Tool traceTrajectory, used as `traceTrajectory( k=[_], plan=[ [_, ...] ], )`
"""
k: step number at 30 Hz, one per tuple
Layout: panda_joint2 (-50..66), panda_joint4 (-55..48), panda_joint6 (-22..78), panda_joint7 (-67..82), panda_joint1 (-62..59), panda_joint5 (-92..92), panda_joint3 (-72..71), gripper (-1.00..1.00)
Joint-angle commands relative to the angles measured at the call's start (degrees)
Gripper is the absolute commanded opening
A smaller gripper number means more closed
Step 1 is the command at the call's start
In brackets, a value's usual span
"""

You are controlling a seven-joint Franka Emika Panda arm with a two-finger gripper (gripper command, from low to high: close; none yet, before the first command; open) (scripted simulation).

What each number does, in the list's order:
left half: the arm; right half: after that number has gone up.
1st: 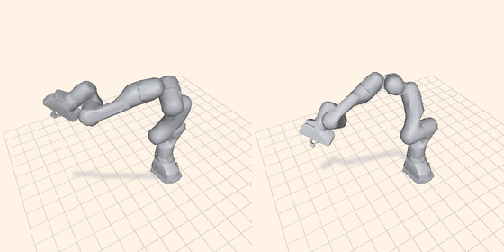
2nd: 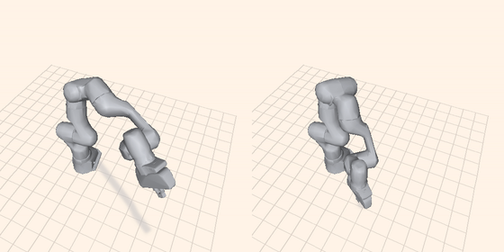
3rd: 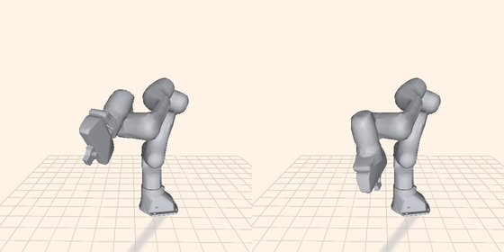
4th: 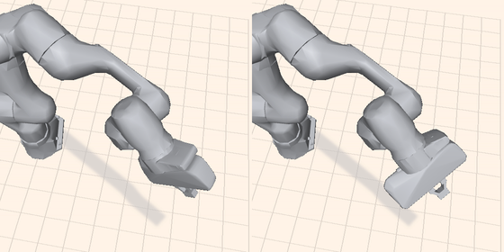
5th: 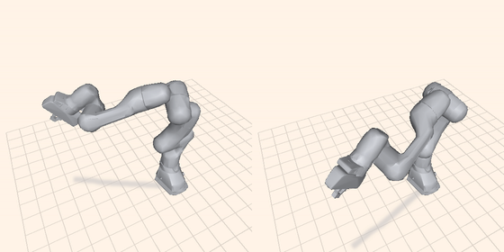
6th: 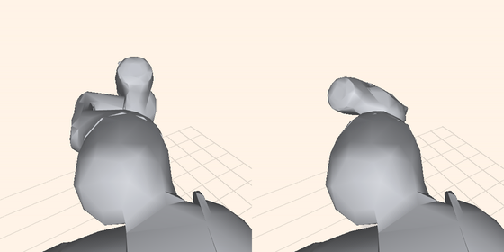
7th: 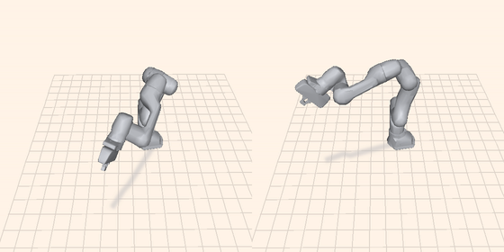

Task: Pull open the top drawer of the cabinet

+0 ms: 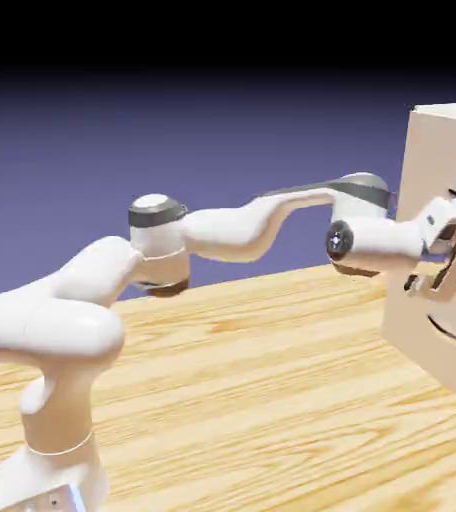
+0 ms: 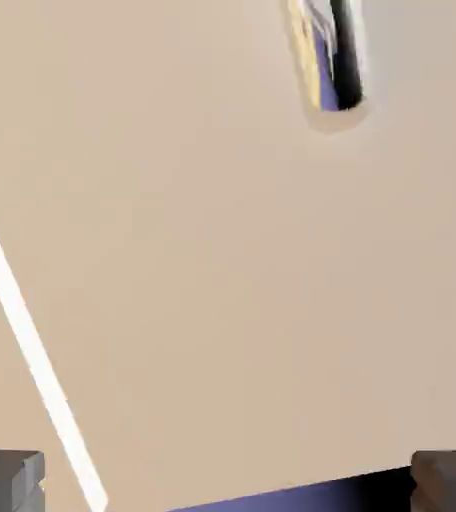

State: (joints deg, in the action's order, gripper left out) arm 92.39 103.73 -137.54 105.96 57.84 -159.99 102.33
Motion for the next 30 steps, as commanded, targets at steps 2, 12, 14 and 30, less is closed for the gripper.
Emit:
traceTrajectory(
  k=[2, 12, 14, 30],
  plan=[
    [3.9, -1.8, 1.1, 4.6, 1.8, -5.0, 3.2, 0.00],
    [2.6, -15.9, -4.6, 3.2, -6.4, -4.9, 3.5, -1.00],
    [2.8, -13.8, -3.7, 3.4, -5.2, -5.0, 3.4, -1.00],
    [5.9, 19.4, 9.3, 6.5, 15.0, -4.1, 3.2, -1.00]
  ],
)
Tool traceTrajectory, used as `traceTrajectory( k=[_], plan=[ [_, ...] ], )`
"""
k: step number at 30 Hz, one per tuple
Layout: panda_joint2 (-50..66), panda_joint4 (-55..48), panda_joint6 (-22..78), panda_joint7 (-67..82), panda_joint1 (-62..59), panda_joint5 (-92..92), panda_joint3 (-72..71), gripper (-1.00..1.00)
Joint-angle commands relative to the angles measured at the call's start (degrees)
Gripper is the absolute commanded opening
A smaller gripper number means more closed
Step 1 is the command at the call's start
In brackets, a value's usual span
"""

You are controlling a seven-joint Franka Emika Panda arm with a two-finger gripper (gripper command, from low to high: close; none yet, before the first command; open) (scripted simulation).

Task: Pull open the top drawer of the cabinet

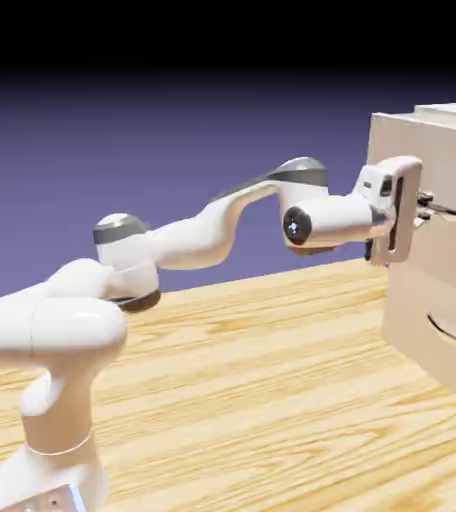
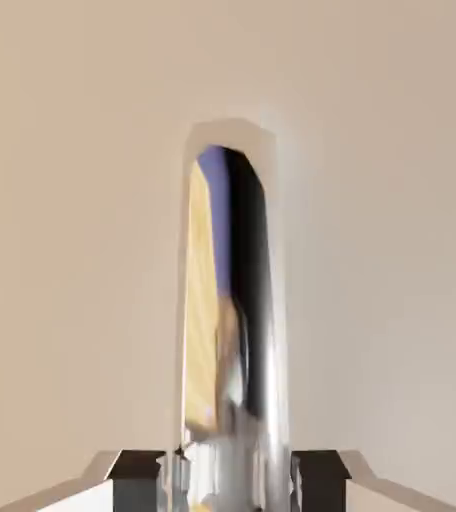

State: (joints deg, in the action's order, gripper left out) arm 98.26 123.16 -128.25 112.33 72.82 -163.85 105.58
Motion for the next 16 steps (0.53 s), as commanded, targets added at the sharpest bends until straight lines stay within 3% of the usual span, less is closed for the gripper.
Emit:
traceTrajectory(
  k=[1, 12, 13, 16],
  plan=[
    [0.2, 2.1, 0.7, 0.3, 1.3, 0.0, 0.0, -1.00],
    [2.6, 24.3, 7.5, 1.4, 17.1, 3.7, 1.4, -1.00],
    [2.6, 24.3, 7.5, 1.4, 17.1, 3.7, 1.4, 1.00],
    [2.5, 28.5, 8.0, 2.0, 20.7, 5.1, 2.1, 1.00]
  ],
)
